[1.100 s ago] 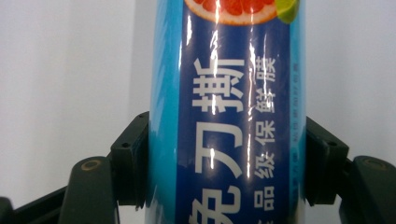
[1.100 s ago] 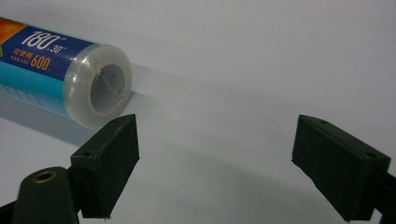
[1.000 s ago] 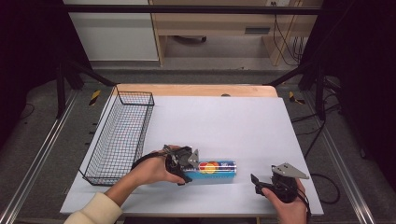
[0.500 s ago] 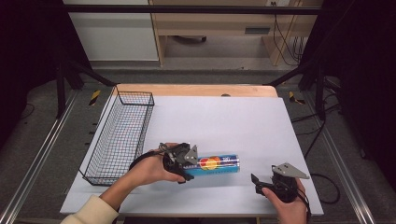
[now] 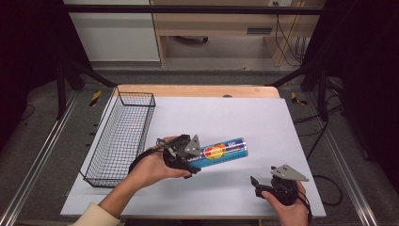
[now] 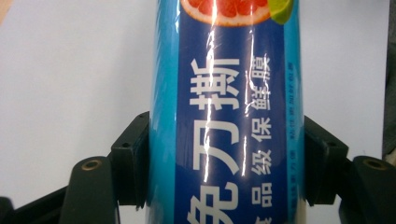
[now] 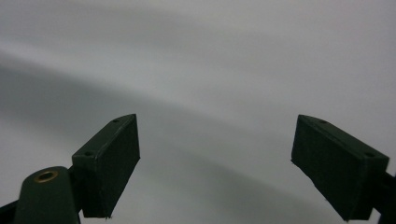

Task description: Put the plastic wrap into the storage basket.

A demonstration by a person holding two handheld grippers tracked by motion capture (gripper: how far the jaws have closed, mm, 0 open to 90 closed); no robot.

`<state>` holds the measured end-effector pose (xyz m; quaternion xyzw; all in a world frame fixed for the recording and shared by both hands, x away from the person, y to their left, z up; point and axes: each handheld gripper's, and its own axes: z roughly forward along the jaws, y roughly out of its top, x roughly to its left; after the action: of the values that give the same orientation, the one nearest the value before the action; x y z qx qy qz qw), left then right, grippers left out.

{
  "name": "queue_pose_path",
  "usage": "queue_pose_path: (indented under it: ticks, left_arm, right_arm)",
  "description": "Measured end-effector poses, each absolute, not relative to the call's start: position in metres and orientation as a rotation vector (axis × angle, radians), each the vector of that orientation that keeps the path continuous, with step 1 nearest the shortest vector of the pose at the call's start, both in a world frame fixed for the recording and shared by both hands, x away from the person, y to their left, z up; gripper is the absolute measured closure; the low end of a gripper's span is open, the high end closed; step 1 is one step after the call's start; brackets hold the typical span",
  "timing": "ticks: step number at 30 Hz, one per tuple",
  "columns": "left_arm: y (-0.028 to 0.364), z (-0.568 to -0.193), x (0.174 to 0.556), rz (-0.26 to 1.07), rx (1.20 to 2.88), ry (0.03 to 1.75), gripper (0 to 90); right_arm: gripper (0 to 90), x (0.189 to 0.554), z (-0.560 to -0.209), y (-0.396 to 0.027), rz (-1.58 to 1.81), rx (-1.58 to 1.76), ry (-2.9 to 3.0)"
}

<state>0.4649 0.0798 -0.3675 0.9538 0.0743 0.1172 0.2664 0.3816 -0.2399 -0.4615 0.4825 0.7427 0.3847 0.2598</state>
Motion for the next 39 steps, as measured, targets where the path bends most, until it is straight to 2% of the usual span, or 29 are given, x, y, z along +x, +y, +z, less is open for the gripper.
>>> queue_pose_path:
  ticks: [17, 39]
  left_arm:
    - [0.104, -0.332, 0.459, 0.420, 2.521, 0.341, 32.0]
    - [0.167, -0.308, 0.446, 0.532, 2.470, 0.552, 32.0]
  right_arm:
    - [15.1, 0.381, -0.462, -0.242, 1.045, 1.318, 2.000]
    - [14.9, 0.380, -0.462, -0.244, 1.049, 1.326, 1.982]
